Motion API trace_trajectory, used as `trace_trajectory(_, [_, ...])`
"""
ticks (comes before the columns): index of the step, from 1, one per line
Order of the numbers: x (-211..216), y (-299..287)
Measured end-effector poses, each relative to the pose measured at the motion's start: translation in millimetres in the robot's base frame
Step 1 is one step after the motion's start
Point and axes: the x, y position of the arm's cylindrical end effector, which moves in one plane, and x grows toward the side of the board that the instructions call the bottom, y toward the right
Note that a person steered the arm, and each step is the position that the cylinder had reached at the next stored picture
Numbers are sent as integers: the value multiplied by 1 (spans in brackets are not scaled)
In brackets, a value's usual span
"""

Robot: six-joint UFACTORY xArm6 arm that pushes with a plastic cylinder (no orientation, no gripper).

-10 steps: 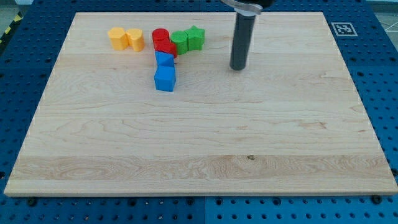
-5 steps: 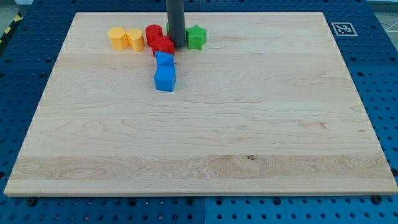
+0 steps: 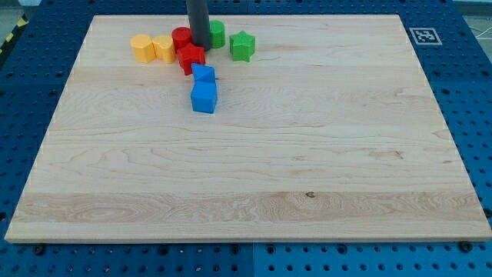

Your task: Push the red star towards center left

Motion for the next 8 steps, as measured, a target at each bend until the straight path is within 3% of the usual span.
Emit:
trace_trajectory(1, [0, -7])
trace_trajectory(4, [87, 2])
trace_trajectory(8, [82, -3])
